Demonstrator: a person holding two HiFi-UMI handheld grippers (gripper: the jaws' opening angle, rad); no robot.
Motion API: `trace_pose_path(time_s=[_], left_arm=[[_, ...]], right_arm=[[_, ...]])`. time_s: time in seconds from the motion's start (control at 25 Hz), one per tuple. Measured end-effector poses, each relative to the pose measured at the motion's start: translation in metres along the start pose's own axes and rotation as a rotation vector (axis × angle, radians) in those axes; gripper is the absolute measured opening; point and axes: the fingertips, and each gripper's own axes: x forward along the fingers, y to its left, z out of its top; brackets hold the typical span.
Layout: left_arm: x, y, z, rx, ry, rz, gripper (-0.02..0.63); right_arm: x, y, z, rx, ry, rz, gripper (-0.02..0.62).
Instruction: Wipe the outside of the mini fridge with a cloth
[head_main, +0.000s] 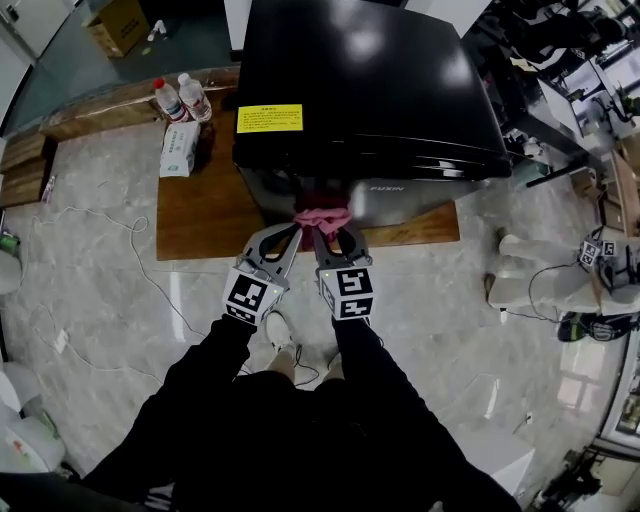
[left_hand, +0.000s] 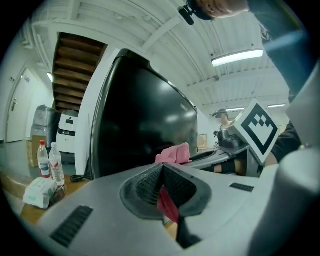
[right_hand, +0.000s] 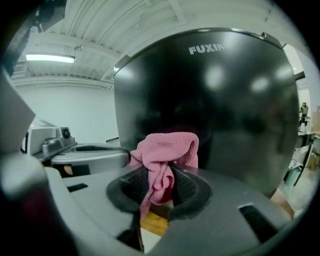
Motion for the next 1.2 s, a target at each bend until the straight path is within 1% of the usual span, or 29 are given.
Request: trace_pose_path(time_s=[0.12,0.2,0.36,0.52,0.72,0.84,0.96,1.08,1.2], left_arm=[[0.006,0.005,-0.030,0.036,0.034,0.005,0.006],[0.009,0.006,-0.051,0.040,0.061,-0.002,0.006],[0.013,0.014,-0.089,-0.013,0.114,0.007,0.006],[0.017,0.019,-0.119,-0.034,0.156,0.003,0.006],[0.016,0.032,-0.150,-0.065,0.199,0.025,0.006],[0.014,0.035,-0.158,-0.076,0.212,0.029,0.006],[0.010,0.037,-0.155,-0.093,0.206,0.035,0.006],[-0.001,0.037,-0.141,-0.135,0.191,0.036,0.006],[-0.018,0.031,-0.120,-0.132,0.181,0.031,0.006]], right_arm=[[0.014,-0.001,-0.028,0.008,0.039,0.009,0.100],[0.021,-0.002,-0.045,0.017,0.062,0.013,0.100],[0.037,-0.004,-0.076,0.028,0.107,0.014,0.100],[0.052,-0.007,-0.110,0.076,0.165,0.011,0.100],[0.072,-0.007,-0.153,0.095,0.251,0.009,0.100],[0.081,-0.008,-0.174,0.114,0.301,0.004,0.100],[0.085,-0.008,-0.185,0.154,0.314,0.012,0.101],[0.073,-0.002,-0.173,0.171,0.285,0.039,0.100],[0.044,0.010,-0.142,0.162,0.217,0.070,0.100]])
